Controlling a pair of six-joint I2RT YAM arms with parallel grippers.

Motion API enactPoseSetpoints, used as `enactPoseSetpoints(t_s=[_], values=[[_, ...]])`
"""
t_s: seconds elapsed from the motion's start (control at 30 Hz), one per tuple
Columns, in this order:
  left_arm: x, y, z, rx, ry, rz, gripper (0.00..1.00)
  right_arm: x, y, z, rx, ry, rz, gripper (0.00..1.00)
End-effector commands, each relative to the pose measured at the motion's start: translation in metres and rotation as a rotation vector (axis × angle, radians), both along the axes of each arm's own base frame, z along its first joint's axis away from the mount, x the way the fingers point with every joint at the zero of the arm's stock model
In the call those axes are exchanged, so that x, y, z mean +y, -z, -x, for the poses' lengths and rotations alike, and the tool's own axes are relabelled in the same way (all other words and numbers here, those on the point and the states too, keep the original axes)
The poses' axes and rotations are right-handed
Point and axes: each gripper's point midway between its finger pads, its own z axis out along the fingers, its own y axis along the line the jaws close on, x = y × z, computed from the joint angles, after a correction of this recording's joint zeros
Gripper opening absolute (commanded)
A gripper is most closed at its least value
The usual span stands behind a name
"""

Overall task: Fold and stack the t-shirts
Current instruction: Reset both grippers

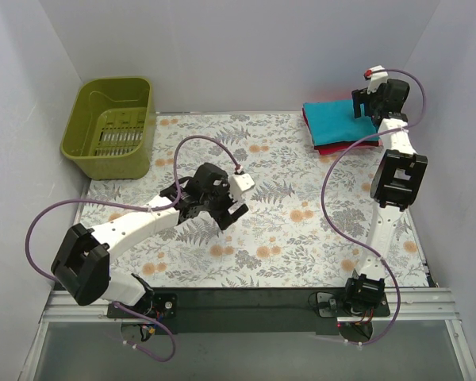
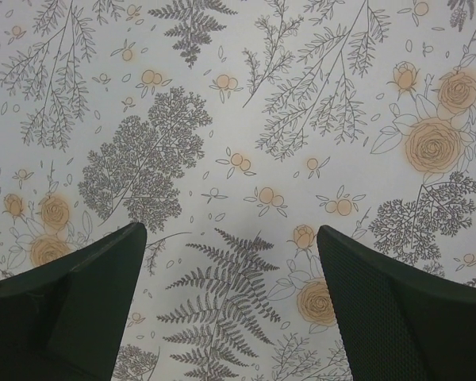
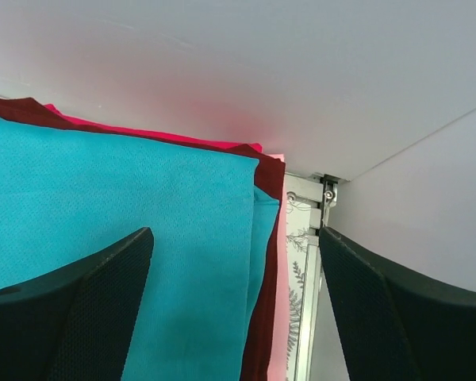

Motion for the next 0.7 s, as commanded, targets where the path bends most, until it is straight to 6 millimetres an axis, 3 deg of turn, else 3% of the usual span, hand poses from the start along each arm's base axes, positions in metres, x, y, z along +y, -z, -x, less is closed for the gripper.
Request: enactPoseSetpoints(t_s=[0.0, 0.03, 0.1, 0.17, 0.23, 0.27, 0.3, 0.47, 0.5, 0.57, 0.6, 0.63, 0.67], values=[[-0.003, -0.021, -0.008, 0.007, -0.03, 0.062, 0.89, -0.006, -0.107, 0.008, -0.191, 0.033, 0.037, 0.91], [-0.002, -0.023, -0.008, 0.02, -0.038, 0.072, 0.89, -0.002, -0.104, 0.013, -0.177, 0.026, 0.023, 0.92], [0.002, -0.028, -0.015, 0.049, -0.088, 0.099, 0.9, 0.007, -0.127, 0.025, -0.192, -0.001, 0.002, 0.97], [0.004, -0.035, -0.022, 0.079, -0.131, 0.117, 0.92, 0.016, -0.125, 0.039, -0.137, -0.013, -0.038, 0.98], [0.008, -0.04, -0.031, 0.129, -0.211, 0.125, 0.94, 0.028, -0.145, 0.054, -0.131, -0.026, -0.072, 0.98], [0.011, -0.042, -0.036, 0.144, -0.244, 0.126, 0.94, 0.032, -0.134, 0.065, -0.074, -0.03, -0.098, 0.98], [0.014, -0.042, -0.039, 0.163, -0.269, 0.122, 0.94, 0.04, -0.152, 0.077, -0.086, -0.054, -0.111, 0.98], [0.029, -0.043, -0.041, 0.238, -0.38, 0.161, 0.97, 0.064, -0.151, 0.136, 0.031, -0.083, -0.195, 0.98], [0.033, -0.043, -0.043, 0.244, -0.394, 0.175, 0.97, 0.073, -0.157, 0.157, 0.057, -0.105, -0.212, 0.98], [0.036, -0.042, -0.042, 0.269, -0.413, 0.186, 0.97, 0.082, -0.141, 0.182, 0.129, -0.119, -0.24, 0.98], [0.037, -0.04, -0.041, 0.298, -0.423, 0.191, 0.97, 0.091, -0.149, 0.203, 0.14, -0.145, -0.247, 0.98], [0.039, -0.037, -0.039, 0.327, -0.442, 0.19, 0.97, 0.095, -0.131, 0.218, 0.195, -0.152, -0.265, 0.98], [0.04, -0.035, -0.037, 0.35, -0.451, 0.193, 0.97, 0.1, -0.126, 0.229, 0.218, -0.163, -0.272, 0.98]])
